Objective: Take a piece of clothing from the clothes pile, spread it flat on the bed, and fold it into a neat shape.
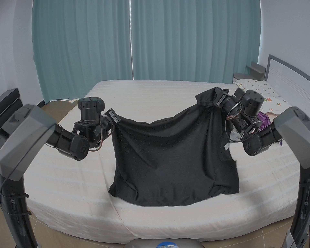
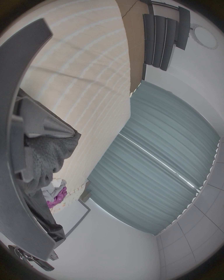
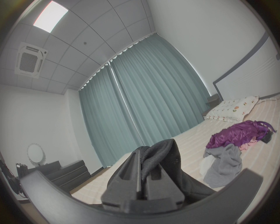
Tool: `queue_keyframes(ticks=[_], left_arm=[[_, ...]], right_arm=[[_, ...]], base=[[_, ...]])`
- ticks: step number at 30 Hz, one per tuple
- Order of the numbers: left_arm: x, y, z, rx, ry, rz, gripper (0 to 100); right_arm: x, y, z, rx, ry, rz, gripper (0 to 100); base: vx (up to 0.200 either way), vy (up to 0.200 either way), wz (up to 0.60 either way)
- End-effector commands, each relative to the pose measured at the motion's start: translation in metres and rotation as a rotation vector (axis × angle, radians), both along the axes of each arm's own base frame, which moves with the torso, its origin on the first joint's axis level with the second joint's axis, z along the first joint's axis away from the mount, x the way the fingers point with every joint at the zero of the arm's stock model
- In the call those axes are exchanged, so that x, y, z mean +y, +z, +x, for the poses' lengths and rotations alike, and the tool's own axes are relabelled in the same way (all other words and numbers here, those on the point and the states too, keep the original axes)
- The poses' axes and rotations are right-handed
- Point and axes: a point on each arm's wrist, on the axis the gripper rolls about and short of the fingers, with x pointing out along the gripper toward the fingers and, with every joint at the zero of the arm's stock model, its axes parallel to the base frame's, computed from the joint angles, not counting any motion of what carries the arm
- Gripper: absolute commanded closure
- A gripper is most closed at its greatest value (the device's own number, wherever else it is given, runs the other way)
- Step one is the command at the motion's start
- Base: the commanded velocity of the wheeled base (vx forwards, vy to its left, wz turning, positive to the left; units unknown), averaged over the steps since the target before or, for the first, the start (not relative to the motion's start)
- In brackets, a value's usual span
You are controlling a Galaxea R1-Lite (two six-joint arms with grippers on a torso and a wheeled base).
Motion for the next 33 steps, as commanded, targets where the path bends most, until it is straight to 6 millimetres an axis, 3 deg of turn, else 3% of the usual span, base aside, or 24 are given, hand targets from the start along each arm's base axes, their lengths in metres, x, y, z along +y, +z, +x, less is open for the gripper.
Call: queue_keyframes(ticks=[1,2,3,4,11,12,13,14,17,20,25,31,33], left_arm=[[-0.010,-0.057,0.028,0.082,-0.002,0.022,100],[-0.015,-0.075,0.034,0.104,-0.005,0.028,100],[-0.015,-0.075,0.034,0.104,-0.005,0.028,100],[-0.018,-0.097,0.041,0.129,0.001,0.039,100],[-0.022,-0.131,0.059,0.139,0.044,0.019,100],[-0.022,-0.133,0.060,0.141,0.043,0.017,100],[-0.022,-0.138,0.062,0.147,0.047,0.011,100],[-0.022,-0.143,0.064,0.153,0.051,0.006,0],[-0.023,-0.156,0.068,0.164,0.056,0.008,0],[-0.017,-0.156,0.073,0.147,0.095,0.009,0],[0.001,-0.146,0.091,0.068,0.226,-0.022,0],[0.011,-0.156,0.095,0.081,0.255,-0.016,0],[0.024,-0.166,0.097,0.123,0.275,0.000,0]], right_arm=[[-0.001,-0.072,0.031,0.123,-0.040,-0.029,100],[0.000,-0.093,0.036,0.160,-0.042,-0.036,100],[0.000,-0.093,0.036,0.160,-0.042,-0.036,100],[0.000,-0.116,0.039,0.201,-0.045,-0.040,100],[-0.003,-0.156,0.050,0.259,-0.057,-0.048,100],[-0.004,-0.161,0.051,0.263,-0.058,-0.049,0],[-0.004,-0.167,0.052,0.272,-0.058,-0.052,0],[-0.003,-0.174,0.053,0.284,-0.055,-0.055,0],[-0.001,-0.191,0.055,0.306,-0.054,-0.042,0],[-0.005,-0.198,0.058,0.312,-0.090,-0.016,0],[-0.023,-0.170,0.080,0.194,-0.246,0.101,0],[-0.030,-0.179,0.080,0.223,-0.272,0.101,0],[-0.036,-0.192,0.080,0.276,-0.285,0.086,0]], base=[[0.000,0.000,0.00],[0.000,0.000,0.00],[0.000,0.000,0.00],[0.000,0.000,0.00],[0.000,0.000,0.00],[0.000,0.000,0.00],[0.000,0.000,0.00],[0.000,0.000,0.00],[0.000,0.000,0.00],[0.000,0.000,0.00],[0.000,0.000,0.00],[0.000,0.000,0.00],[0.000,0.000,0.00]])
